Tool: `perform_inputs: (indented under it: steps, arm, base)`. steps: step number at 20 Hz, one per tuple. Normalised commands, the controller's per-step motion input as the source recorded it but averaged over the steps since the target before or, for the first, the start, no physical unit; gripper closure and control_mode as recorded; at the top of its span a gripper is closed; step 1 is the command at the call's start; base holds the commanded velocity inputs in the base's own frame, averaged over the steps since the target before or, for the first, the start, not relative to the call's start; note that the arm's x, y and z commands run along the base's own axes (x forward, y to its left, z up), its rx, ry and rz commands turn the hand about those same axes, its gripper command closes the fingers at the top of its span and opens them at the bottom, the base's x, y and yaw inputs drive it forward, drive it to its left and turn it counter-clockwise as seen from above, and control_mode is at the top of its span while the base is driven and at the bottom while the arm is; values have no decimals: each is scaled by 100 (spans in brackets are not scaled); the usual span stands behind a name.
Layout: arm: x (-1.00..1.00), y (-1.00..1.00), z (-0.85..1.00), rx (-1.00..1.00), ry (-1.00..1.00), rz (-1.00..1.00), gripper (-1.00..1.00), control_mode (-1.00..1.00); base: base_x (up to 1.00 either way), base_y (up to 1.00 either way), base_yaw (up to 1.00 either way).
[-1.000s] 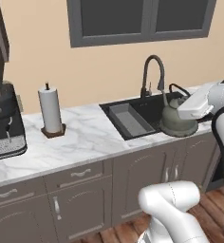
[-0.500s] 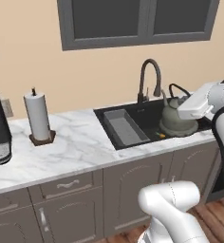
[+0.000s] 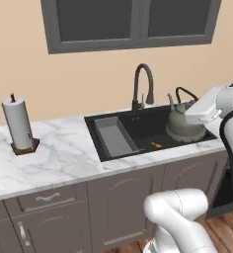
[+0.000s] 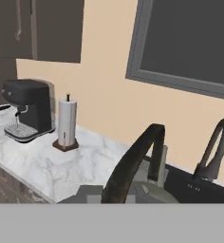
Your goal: Open the cabinet, pick the kettle from the cabinet, and place it in the sink.
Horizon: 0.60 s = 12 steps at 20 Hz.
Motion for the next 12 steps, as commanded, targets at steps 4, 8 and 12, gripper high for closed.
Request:
perform_inputs:
  steps: [4,8,12]
  arm:
    - [0,0,0,0,0,0,100,100]
    - [0,0,0,0,0,0,100,100]
    - [0,0,0,0,0,0,100,100]
  base:
    - [19,-58,5]
    - [19,-57,5]
    - [20,-57,5]
